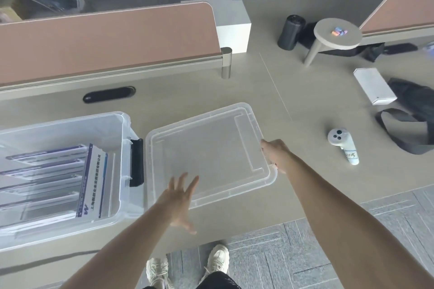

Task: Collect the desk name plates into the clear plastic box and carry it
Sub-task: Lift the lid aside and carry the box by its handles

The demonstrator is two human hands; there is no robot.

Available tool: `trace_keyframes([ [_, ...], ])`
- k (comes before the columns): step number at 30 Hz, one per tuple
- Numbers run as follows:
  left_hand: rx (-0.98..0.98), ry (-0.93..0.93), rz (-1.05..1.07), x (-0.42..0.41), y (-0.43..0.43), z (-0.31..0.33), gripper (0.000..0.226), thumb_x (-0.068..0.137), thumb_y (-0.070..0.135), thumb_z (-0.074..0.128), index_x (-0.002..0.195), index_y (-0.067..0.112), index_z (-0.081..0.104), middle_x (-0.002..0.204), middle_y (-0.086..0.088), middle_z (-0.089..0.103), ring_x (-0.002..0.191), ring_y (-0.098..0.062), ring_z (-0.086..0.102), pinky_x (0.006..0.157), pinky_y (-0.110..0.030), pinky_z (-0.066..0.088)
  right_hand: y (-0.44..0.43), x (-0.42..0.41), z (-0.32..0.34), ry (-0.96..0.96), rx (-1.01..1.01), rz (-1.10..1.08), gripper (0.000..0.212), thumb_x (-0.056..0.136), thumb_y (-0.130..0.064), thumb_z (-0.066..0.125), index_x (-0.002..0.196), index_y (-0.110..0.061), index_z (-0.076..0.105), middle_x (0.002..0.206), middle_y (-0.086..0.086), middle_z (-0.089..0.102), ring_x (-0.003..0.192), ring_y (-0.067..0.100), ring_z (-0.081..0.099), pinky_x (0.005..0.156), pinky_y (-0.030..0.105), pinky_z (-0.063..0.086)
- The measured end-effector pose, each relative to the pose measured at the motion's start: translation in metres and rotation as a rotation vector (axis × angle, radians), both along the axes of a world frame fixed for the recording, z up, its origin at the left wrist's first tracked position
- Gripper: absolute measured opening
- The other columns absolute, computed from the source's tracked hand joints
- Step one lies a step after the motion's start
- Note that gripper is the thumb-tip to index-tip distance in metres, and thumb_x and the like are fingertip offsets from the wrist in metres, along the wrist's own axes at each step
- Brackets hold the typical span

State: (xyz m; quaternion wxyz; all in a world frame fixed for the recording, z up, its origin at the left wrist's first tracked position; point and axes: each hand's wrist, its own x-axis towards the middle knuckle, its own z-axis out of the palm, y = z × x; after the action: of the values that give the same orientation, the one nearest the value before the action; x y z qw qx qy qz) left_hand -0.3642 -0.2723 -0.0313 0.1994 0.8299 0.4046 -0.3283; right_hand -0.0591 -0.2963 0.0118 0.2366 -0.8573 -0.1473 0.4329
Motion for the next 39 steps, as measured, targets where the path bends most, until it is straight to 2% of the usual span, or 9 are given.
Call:
trace_keyframes([
  [6,0.228,-0.208,-0.011,0.012,-0.008,0.021,0.104,0.086,0.028,0.070,0.155,0.029,-0.008,0.160,-0.010,0.004,0.142,-0.033,0.029,0.102,-0.038,0.048,0.025,0.009,0.059,-0.242,0.160,0.166,0.031,0.085,-0.029,0.042,0.068,-0.008,0.058,0.068,0.011,0.059,0.061,0.027,0.053,0.062,0.031,0.043],
  [12,0.085,-0.485,0.275,0.020,0.020,0.072,0.082,0.090,0.045,0.059,0.155,0.022,0.015,0.157,-0.005,0.025,0.142,-0.024,0.032,0.109,-0.037,0.033,0.028,-0.011,0.129,-0.484,0.360,0.233,0.035,0.100,-0.034,0.037,0.080,-0.008,0.049,0.083,0.010,0.056,0.079,0.029,0.050,0.067,0.032,0.036],
  [18,0.113,-0.779,0.358,0.027,0.053,0.156,0.078,0.083,0.058,0.055,0.150,0.028,0.028,0.154,0.001,0.032,0.139,-0.020,0.037,0.112,-0.039,0.033,0.015,-0.051,0.198,-0.666,0.599,0.306,0.027,0.101,-0.034,0.043,0.095,-0.008,0.043,0.077,0.002,0.049,0.077,0.028,0.049,0.065,0.031,0.031],
  [23,-0.302,-1.394,0.919,-0.001,0.070,0.231,0.034,0.093,0.050,0.056,0.114,0.023,0.057,0.120,-0.008,0.060,0.092,-0.020,0.061,0.088,-0.036,0.050,0.002,-0.091,0.227,-1.118,0.603,0.527,0.017,0.089,-0.021,0.060,0.101,-0.010,0.054,0.095,0.005,0.060,0.082,0.032,0.057,0.061,0.031,0.034],
  [28,-0.800,-1.803,1.382,-0.081,0.100,0.255,0.055,0.091,0.043,0.060,0.137,0.017,0.049,0.135,-0.014,0.049,0.119,-0.036,0.056,0.092,-0.047,0.055,-0.015,-0.134,0.233,-1.465,0.837,0.780,0.007,0.078,-0.014,0.055,0.085,-0.014,0.056,0.079,0.005,0.060,0.068,0.031,0.060,0.048,0.028,0.042],
  [30,-0.985,-1.853,1.466,-0.114,0.101,0.252,0.067,0.085,0.043,0.066,0.140,0.010,0.046,0.135,-0.019,0.050,0.118,-0.038,0.058,0.094,-0.047,0.054,-0.020,-0.154,0.233,-1.555,0.891,0.838,0.014,0.074,-0.009,0.058,0.085,-0.016,0.057,0.077,0.006,0.059,0.065,0.029,0.059,0.047,0.028,0.045],
  [33,-1.216,-1.785,1.299,-0.160,0.094,0.250,0.075,0.081,0.053,0.065,0.132,-0.001,0.052,0.128,-0.023,0.061,0.117,-0.037,0.062,0.103,-0.047,0.046,-0.021,-0.187,0.224,-1.696,0.970,0.938,0.031,0.055,0.008,0.068,0.075,-0.014,0.063,0.073,0.007,0.057,0.062,0.029,0.057,0.052,0.029,0.044],
  [36,-1.121,-1.757,1.219,-0.197,0.087,0.252,0.053,0.081,0.025,0.060,0.127,-0.001,0.053,0.123,-0.022,0.060,0.106,-0.036,0.066,0.090,-0.046,0.055,-0.015,-0.224,0.215,-1.737,1.050,1.019,0.030,0.058,0.010,0.061,0.074,-0.016,0.060,0.073,0.006,0.054,0.063,0.028,0.054,0.060,0.033,0.044],
  [39,-1.055,-1.816,1.306,-0.229,0.086,0.247,0.057,0.085,0.001,0.047,0.141,-0.007,0.038,0.135,-0.022,0.056,0.110,-0.036,0.067,0.077,-0.040,0.060,-0.004,-0.250,0.204,-1.726,0.946,0.992,0.027,0.060,0.004,0.063,0.074,-0.018,0.059,0.079,0.002,0.056,0.075,0.027,0.051,0.079,0.039,0.036],
])
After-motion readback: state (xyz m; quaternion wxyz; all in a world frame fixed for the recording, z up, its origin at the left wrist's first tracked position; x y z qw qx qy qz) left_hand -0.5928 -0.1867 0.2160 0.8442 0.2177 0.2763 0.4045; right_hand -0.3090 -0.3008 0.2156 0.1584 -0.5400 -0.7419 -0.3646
